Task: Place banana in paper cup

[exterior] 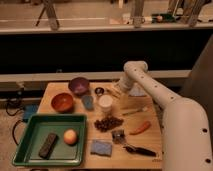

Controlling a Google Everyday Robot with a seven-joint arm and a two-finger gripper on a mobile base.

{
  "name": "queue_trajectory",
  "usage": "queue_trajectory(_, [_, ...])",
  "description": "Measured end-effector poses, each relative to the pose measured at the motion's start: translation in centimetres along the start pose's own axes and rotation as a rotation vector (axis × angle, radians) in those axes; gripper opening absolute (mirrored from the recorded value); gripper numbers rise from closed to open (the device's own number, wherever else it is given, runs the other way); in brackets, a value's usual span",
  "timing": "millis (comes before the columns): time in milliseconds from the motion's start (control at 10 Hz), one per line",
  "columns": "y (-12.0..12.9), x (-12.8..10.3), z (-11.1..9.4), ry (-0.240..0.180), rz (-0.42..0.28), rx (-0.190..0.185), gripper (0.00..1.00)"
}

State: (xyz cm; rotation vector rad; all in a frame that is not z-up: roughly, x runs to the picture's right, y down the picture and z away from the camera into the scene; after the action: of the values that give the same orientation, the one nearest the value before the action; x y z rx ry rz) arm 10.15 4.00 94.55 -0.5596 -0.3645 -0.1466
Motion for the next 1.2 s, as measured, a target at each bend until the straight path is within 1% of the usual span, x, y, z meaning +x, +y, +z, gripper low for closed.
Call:
queue_trajectory(300, [0.1,0.3,0.7,-0.013,0.016,-0.001,0.80])
queue_trajectory(900, [0.3,1.0,1.2,-0.029,0.033,-0.005,0.80])
queue_trajectory(1000, [0.3,1.1,1.3,-0.031,0.034,-0.006,0.78])
queue_trajectory(1100, [0.2,1.2,1.3,-0.034,0.036,-0.005,0.70])
queue_trajectory(1200, [0.3,1.4,1.4,-0.037,0.040,-0.007,0.66])
